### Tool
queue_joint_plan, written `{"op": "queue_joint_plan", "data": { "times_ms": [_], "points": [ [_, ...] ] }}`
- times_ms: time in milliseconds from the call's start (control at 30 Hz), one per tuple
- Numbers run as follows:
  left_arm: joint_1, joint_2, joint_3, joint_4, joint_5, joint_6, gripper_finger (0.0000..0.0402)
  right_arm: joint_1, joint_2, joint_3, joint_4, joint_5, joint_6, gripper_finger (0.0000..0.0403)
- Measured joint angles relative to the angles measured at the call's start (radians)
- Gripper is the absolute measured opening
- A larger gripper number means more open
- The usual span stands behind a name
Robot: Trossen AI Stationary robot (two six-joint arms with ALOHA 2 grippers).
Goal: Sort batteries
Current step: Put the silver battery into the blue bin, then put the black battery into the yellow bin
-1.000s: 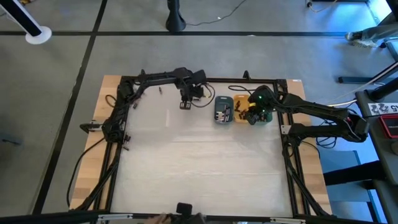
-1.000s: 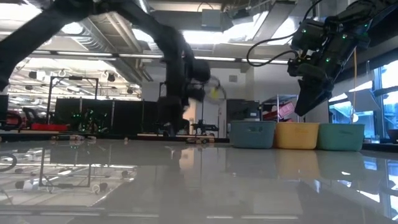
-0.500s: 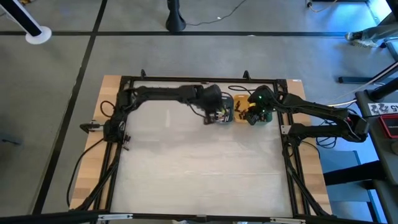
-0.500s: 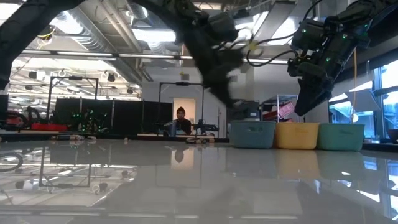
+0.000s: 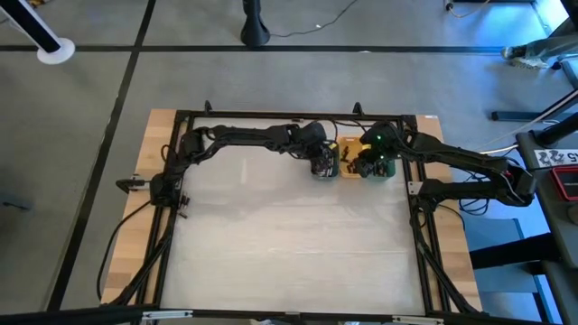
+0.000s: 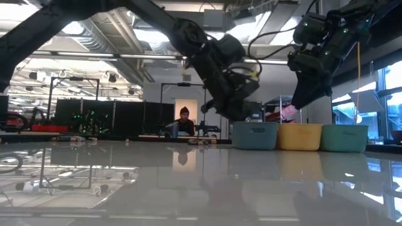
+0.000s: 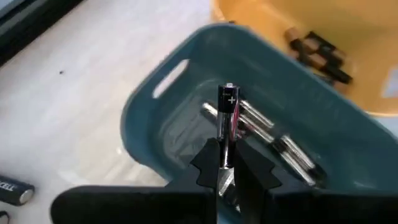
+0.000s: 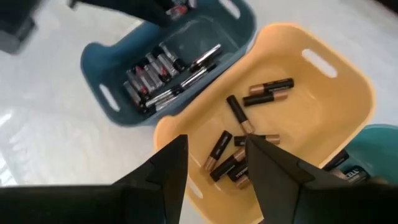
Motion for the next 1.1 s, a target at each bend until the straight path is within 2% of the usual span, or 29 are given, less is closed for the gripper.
{"op": "queue_joint_plan", "data": {
  "times_ms": [200,467,667,833,967,1100],
  "points": [
    [0.017,0.017,0.001,-0.005,0.030,-0.129,0.0019,0.000,-0.010,0.001,0.003,0.046,0.028,0.0162],
    [0.016,0.025,0.001,-0.004,0.041,-0.140,0.0027,0.000,-0.024,0.001,-0.001,0.036,0.031,0.0162],
    [0.004,0.025,0.001,-0.002,0.042,-0.075,0.0095,0.000,-0.027,0.001,-0.003,0.036,0.031,0.0163],
    [0.012,0.024,0.001,0.005,0.087,-0.103,0.0155,0.000,-0.027,0.001,-0.002,0.036,0.030,0.0163],
    [0.026,0.011,0.001,-0.014,0.181,-0.025,0.0175,0.000,-0.027,0.001,-0.004,0.036,0.031,0.0162],
    [0.028,-0.056,0.001,-0.105,0.180,0.082,0.0176,0.000,-0.027,0.001,-0.029,0.036,0.030,0.0162]
  ]
}}
